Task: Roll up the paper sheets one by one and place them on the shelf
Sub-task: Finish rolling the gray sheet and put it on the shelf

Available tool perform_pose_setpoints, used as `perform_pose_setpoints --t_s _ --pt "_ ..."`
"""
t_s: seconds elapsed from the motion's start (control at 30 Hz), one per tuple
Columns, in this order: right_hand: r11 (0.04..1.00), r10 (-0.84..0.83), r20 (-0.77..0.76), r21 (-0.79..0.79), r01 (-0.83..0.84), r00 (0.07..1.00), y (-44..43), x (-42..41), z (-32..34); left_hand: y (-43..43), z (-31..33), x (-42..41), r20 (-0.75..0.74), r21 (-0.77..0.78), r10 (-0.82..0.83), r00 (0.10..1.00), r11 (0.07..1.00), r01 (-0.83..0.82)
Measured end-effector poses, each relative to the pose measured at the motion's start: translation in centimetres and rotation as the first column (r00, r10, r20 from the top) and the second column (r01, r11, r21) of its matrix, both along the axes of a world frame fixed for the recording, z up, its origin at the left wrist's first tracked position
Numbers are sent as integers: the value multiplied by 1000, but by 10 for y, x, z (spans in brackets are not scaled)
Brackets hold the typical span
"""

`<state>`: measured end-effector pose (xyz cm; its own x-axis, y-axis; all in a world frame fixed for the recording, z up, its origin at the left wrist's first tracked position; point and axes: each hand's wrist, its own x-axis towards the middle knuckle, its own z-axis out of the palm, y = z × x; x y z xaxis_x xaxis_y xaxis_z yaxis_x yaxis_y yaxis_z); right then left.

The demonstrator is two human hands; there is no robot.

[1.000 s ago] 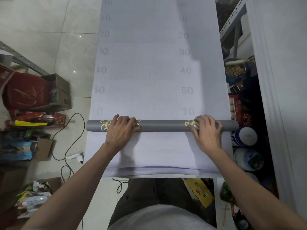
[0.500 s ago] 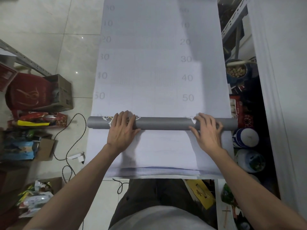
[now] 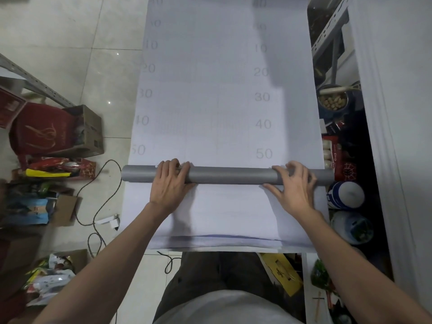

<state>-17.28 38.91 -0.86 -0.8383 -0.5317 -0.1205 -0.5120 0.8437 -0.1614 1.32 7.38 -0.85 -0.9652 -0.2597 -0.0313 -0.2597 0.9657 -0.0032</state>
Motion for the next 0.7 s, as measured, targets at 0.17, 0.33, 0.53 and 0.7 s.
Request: perform_pose_setpoints --t_s 0.17,0.33,0.53,0.7 --pt "998 -11 -41 56 14 999 0 -5 4 -6 6 -2 -50 15 -44 998 999 45" --pt "1000 11 -28 19 -10 1000 3 2 -2 1 3 3 -4 16 -24 1000 1000 24" --pt "998 -9 -43 65 12 999 -3 -3 3 -1 9 -2 33 19 -10 999 1000 10" --pt "1000 -14 -43 24 15 999 -4 -3 1 5 7 -2 -12 29 -24 1000 999 24"
